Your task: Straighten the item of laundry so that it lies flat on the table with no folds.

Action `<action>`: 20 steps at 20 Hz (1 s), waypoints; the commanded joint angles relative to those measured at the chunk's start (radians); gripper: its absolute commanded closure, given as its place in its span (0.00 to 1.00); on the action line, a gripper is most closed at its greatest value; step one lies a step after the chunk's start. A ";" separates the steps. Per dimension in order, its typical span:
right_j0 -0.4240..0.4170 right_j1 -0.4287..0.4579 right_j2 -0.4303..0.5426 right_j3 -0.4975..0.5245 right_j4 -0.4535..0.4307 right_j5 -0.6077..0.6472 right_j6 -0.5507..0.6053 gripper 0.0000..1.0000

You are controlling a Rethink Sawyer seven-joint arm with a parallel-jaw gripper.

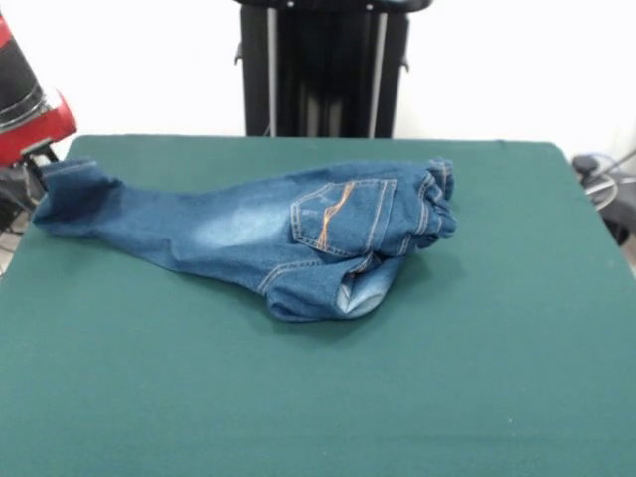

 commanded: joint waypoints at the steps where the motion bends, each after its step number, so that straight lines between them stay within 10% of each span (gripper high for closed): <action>1: 0.257 -0.210 -0.295 0.142 -0.284 -0.359 0.552 1.00; 5: 0.349 -0.243 -0.418 0.220 -0.309 -0.534 0.709 1.00; 20: 0.441 -0.193 -0.474 0.125 -0.165 -0.601 0.654 1.00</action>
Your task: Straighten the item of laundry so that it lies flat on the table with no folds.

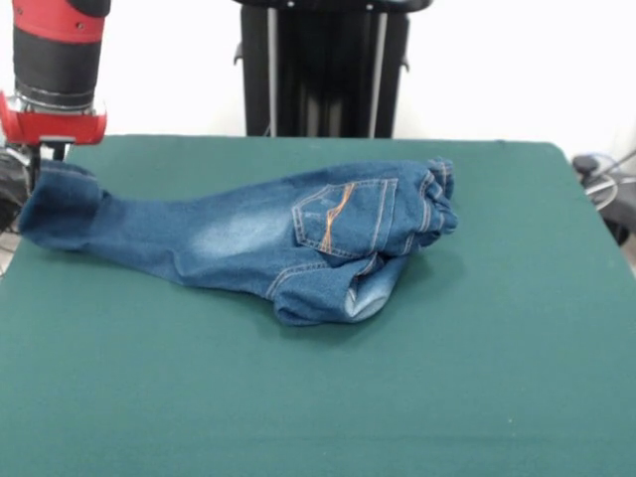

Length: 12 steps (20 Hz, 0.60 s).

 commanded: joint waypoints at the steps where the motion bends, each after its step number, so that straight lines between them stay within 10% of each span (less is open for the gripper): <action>1: 0.073 0.017 -0.063 -0.028 0.055 -0.001 0.229 1.00; 12: 0.306 0.173 -0.164 -0.293 0.175 0.168 0.301 1.00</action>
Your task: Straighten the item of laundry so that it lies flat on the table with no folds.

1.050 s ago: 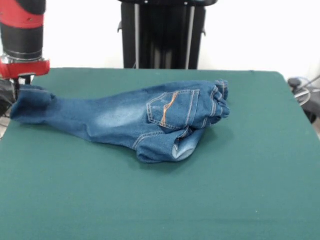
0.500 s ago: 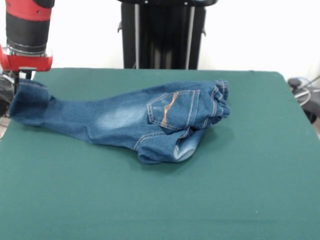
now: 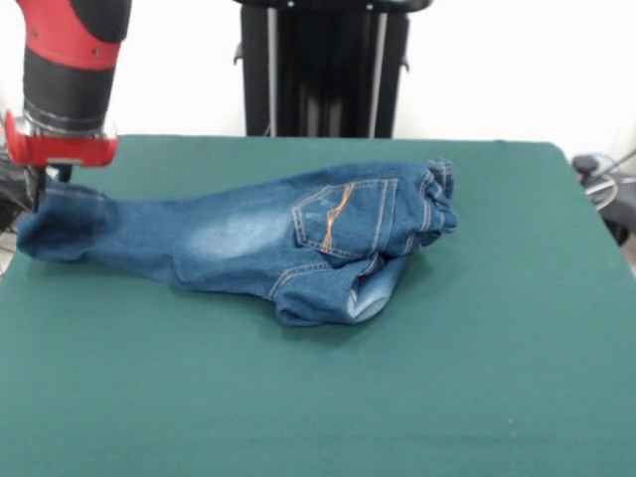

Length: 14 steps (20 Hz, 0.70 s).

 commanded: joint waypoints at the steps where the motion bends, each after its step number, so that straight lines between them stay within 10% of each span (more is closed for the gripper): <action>1: 0.139 0.121 -0.049 -0.187 0.101 0.146 0.303 1.00; 14: 0.231 0.257 -0.120 -0.369 0.266 0.213 0.339 1.00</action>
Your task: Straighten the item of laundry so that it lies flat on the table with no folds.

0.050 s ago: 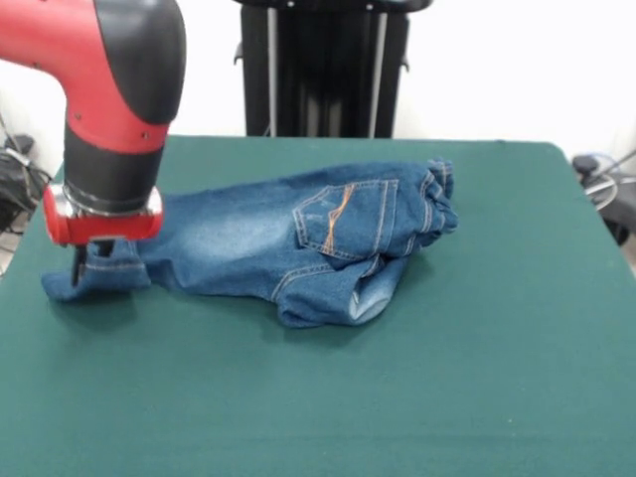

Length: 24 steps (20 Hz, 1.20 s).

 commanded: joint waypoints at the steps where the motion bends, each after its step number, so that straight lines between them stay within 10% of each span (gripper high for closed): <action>1: 0.050 0.090 -0.067 -0.113 0.093 0.074 0.340 1.00; 24: 0.198 0.241 -0.226 -0.289 0.312 0.101 0.440 1.00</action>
